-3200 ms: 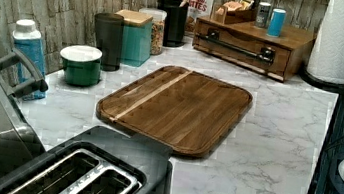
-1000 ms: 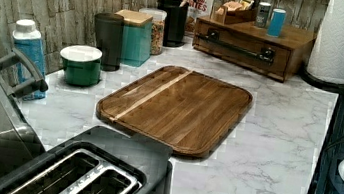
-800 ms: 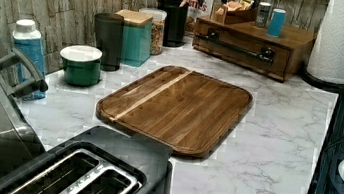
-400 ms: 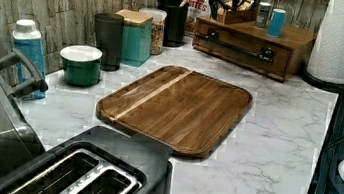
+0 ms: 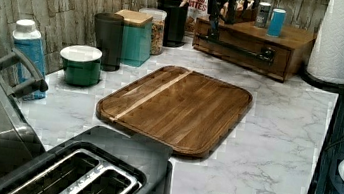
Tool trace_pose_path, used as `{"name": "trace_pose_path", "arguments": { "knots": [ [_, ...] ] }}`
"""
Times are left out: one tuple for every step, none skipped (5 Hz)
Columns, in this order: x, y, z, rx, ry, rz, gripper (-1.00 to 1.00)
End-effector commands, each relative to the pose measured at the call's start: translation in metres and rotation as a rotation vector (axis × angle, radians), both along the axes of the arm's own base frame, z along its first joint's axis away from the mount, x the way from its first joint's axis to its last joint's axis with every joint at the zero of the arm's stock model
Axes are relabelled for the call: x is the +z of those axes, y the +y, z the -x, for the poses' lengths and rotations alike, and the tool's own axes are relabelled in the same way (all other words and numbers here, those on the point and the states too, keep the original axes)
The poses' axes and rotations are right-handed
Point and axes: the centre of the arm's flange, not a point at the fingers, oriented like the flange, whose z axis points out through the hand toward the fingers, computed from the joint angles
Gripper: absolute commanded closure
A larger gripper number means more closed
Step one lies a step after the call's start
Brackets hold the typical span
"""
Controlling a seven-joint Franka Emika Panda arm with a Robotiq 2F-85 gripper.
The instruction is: Open the drawer.
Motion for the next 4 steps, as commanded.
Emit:
{"name": "trace_pose_path", "arguments": {
  "knots": [
    [0.007, -0.042, 0.023, -0.143, -0.107, 0.044, -1.00],
    [-0.008, -0.047, 0.028, -0.175, -0.109, 0.020, -1.00],
    [-0.018, -0.060, 0.034, -0.204, -0.143, 0.001, -1.00],
    [-0.041, -0.065, 0.035, -0.218, -0.149, -0.037, -1.00]
  ]
}}
